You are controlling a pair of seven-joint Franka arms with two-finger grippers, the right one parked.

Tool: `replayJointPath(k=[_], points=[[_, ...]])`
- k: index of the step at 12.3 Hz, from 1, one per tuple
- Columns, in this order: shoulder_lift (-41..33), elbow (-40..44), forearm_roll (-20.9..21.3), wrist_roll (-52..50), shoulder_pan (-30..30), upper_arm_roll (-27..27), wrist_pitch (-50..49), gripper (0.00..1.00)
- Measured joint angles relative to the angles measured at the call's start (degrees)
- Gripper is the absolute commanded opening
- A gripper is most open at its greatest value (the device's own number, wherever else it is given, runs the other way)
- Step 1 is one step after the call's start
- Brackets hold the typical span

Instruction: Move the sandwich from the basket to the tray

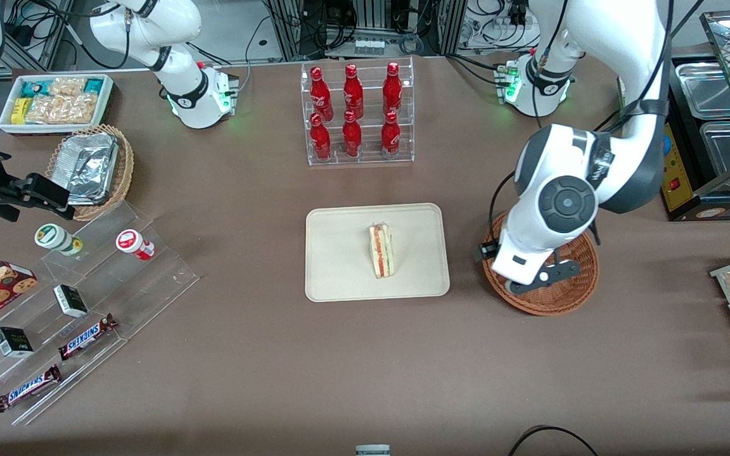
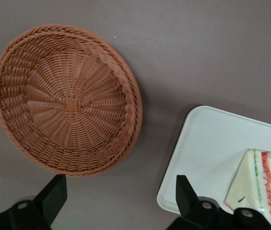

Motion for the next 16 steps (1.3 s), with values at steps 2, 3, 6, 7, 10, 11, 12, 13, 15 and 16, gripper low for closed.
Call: replayJointPath(k=[2,3,6,7,10,11,12,13,15,16], points=[[-0.8,0.0,0.0,0.0,-0.1,1.3,-1.5,1.0],[-1.7,0.0,0.0,0.2,-0.1,2.1,-2.5,1.0],[-6.2,0.0,0.0,3.6,5.8,-1.5,-7.8,1.0],[-7.5,0.0,0.5,4.5,12.0,-6.9,-8.4,1.0],[-10.5,-0.3,2.9,7.8,25.0,-17.5,-11.1,1.0],[-11.7,-0.5,3.6,10.0,28.9,-20.6,-13.0,1.0],[-13.2,-0.8,3.9,12.2,31.7,-22.6,-14.8,1.0],[-14.9,-1.5,4.0,14.8,33.8,-23.5,-16.4,1.0],[-18.5,-3.2,4.1,20.7,37.6,-25.3,-19.7,1.0],[-20.0,-3.8,4.1,23.6,39.3,-26.1,-21.5,1.0]])
